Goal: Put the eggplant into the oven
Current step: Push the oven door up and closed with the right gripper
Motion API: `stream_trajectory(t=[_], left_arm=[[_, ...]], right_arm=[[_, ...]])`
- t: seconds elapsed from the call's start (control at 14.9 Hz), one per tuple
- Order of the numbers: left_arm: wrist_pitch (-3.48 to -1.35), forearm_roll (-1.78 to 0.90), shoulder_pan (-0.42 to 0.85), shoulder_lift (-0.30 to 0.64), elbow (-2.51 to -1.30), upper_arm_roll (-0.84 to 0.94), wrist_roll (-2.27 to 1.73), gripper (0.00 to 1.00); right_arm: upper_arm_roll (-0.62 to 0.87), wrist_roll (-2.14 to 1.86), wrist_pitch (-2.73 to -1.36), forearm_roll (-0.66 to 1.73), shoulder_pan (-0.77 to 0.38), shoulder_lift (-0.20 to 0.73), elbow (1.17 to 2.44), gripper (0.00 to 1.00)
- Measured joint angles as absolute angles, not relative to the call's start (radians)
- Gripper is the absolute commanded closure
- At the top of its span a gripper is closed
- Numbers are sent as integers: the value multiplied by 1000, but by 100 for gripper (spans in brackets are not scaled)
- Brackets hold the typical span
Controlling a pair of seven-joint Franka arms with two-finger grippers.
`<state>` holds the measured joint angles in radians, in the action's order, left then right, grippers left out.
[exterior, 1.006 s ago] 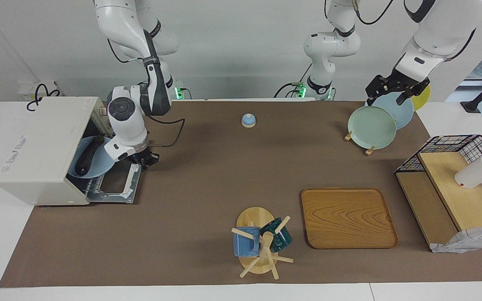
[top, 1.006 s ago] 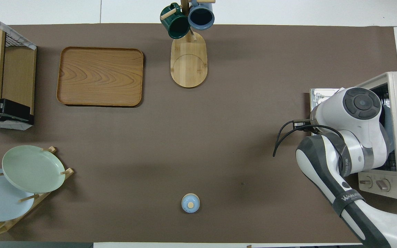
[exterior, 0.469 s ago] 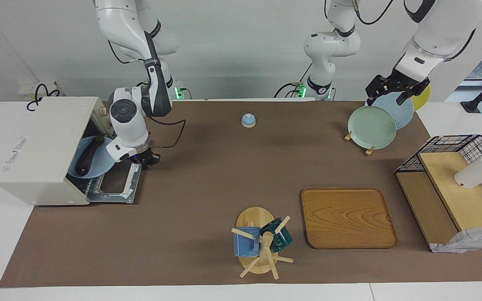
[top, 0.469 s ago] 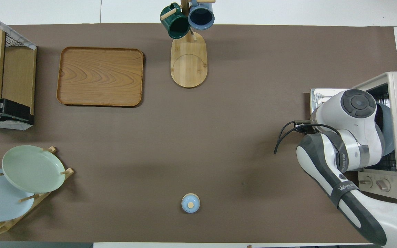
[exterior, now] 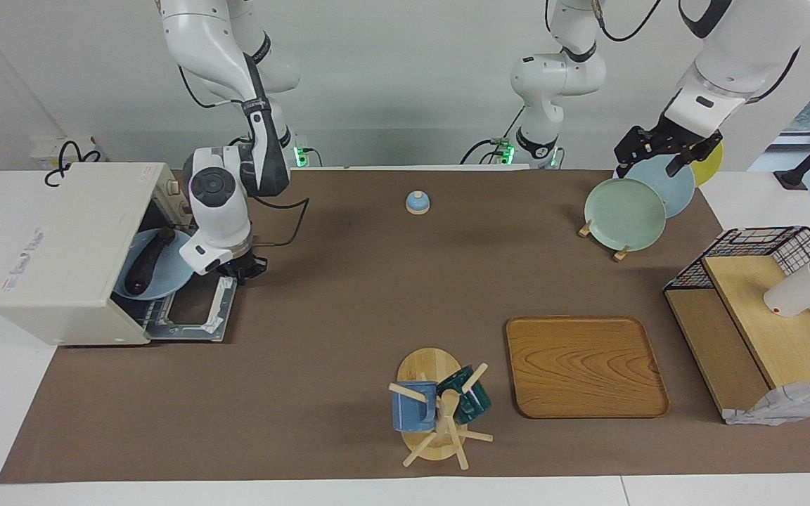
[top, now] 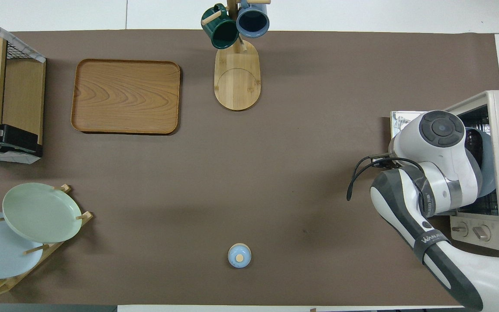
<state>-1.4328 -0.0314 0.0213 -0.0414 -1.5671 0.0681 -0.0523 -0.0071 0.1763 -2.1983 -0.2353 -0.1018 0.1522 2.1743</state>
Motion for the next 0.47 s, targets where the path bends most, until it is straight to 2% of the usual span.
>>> stream_trajectory(t=[0.27,0.47], left_arm=[[-1433,-31,21,-41,-1567,68,-52,0],[-1433,-31,21,-41,-1567,68,-52,0]], right_arm=[[2,67,-2014,-225,-91,138,2061,100],[2,-43,-1887,-219,-38,106,1966,100]])
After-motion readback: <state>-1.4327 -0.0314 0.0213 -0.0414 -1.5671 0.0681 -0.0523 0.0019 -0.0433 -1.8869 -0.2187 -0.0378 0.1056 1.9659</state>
